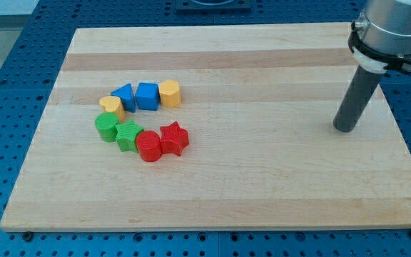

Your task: Push the yellow hexagon towards top left corner

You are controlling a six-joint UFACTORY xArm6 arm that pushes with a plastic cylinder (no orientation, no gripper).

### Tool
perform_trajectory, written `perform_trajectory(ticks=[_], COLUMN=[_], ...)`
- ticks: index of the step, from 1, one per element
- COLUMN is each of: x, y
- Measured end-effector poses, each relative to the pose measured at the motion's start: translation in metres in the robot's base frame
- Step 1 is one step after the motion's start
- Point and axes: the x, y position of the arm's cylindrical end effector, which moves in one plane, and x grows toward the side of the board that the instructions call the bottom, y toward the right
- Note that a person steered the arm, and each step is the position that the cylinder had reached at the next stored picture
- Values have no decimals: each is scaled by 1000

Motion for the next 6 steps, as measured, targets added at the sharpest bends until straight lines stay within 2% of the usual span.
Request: perform_trajectory(ticks=[3, 6], x=[-2, -82], y=[7, 7])
